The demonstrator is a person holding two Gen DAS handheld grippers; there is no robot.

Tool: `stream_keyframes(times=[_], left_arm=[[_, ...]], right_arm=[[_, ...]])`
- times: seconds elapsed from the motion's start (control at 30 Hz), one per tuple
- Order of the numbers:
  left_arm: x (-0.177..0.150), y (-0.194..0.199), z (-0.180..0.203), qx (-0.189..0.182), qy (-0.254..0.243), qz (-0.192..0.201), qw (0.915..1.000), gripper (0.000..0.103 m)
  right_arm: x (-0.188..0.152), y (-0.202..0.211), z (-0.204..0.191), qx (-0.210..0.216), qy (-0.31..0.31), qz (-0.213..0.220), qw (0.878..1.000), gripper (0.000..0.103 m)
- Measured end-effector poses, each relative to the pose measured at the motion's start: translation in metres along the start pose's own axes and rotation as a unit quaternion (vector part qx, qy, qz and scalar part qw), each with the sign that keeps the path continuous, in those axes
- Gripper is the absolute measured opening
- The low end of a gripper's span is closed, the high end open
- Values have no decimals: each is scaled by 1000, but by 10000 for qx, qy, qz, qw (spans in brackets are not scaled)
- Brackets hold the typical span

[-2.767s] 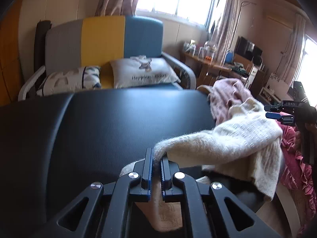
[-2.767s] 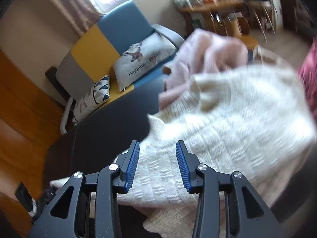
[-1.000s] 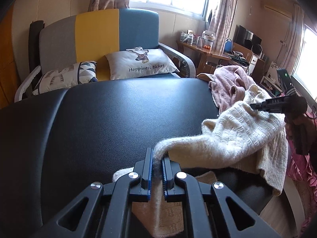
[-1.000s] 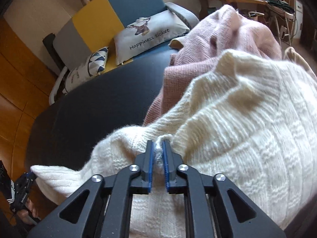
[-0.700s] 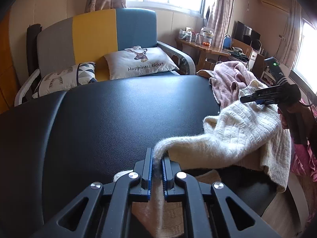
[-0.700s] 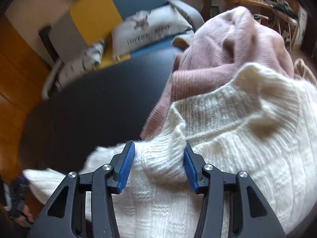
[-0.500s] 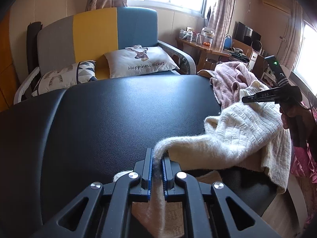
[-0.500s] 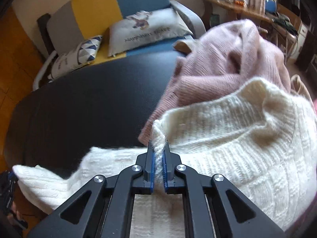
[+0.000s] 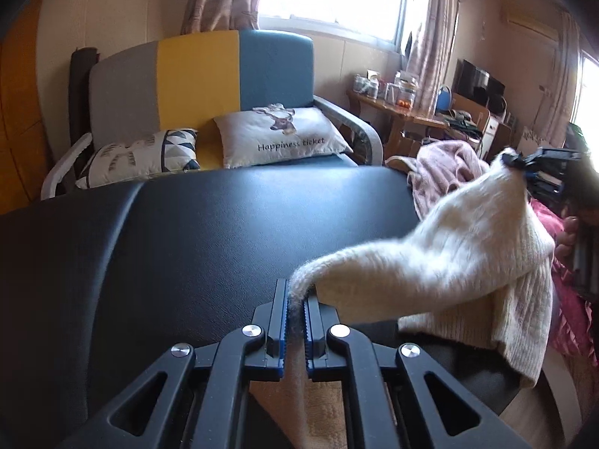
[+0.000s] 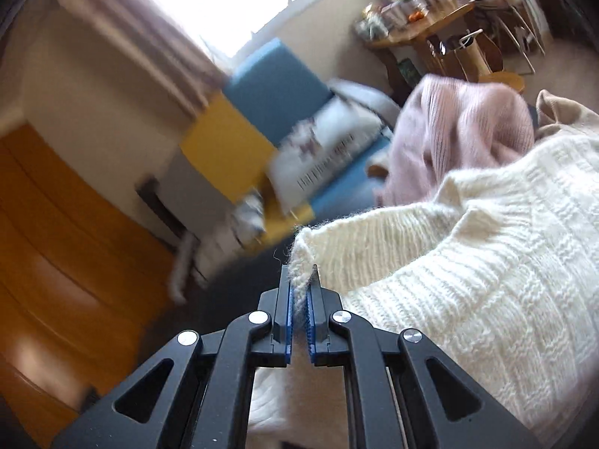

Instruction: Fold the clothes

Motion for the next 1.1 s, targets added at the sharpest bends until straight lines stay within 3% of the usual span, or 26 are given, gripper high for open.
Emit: stream_keyframes(times=[0.27,0.53,0.67,0.7,0.8,0.93,1.1], left_arm=[[42,43,16,-127,-156,855,9961,6],[69,107,41,-594,-276,1758,9822,6],[79,133,39,-681,-217,2007,9770,6],[81,139,37,-697,-193,2052,9760,6],[82,147,31,-668,-196,2023,9768,6],[72,136,26,-407,-272,1864,9812,5],[43,113,1,-183,-70,1568,9874,5]], right_arm=[[39,81,-27,257,-86,1093,9936,5],[53,162,-56,618,-40,2016,9775,5],[65,188,-81,851,88,2331,9687,5],[68,191,-88,962,126,2392,9661,0],[77,209,-124,1151,474,2733,9538,0],[86,172,-153,597,770,2172,9713,0],[22,86,-129,-83,1317,503,9900,3]])
Point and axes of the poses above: each gripper's, at about its wrist camera, not at the fingertips, and y roughly against the way its jaws point, z to its right, x to its top, the point moved 2 cm from there along -y, roughly the way its jaws point, and after that the axes turned 6 degrees about -x, right-handed, at the moved point
